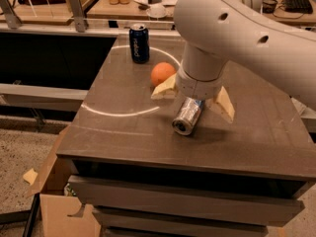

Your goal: Knock redbull can over

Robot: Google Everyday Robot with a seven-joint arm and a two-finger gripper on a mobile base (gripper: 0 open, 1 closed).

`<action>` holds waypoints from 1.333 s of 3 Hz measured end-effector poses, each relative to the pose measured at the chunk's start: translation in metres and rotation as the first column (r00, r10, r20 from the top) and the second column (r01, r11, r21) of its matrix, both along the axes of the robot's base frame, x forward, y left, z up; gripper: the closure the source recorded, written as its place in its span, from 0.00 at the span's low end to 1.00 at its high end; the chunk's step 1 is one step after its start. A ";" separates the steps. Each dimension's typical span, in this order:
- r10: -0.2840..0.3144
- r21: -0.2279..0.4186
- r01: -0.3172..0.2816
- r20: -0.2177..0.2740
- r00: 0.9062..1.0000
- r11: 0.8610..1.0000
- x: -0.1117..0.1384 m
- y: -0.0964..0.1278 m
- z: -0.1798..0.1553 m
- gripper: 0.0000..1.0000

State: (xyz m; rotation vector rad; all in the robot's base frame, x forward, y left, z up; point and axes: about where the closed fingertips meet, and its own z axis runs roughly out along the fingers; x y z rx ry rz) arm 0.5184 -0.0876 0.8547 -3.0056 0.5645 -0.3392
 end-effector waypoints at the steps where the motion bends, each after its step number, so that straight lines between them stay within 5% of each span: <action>1: -0.005 0.006 0.005 0.002 1.000 1.000 0.000 0.000 0.000 0.00; 2: -0.063 0.026 0.060 0.093 0.994 0.998 0.010 -0.013 0.031 0.00; 3: -0.113 0.030 0.109 0.271 0.956 0.994 0.023 -0.034 0.101 0.00; 4: -0.117 0.026 0.114 0.302 0.946 0.993 0.025 -0.038 0.114 0.00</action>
Offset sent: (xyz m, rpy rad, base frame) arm 0.0264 -0.0370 0.0844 0.0543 -0.2416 -0.1559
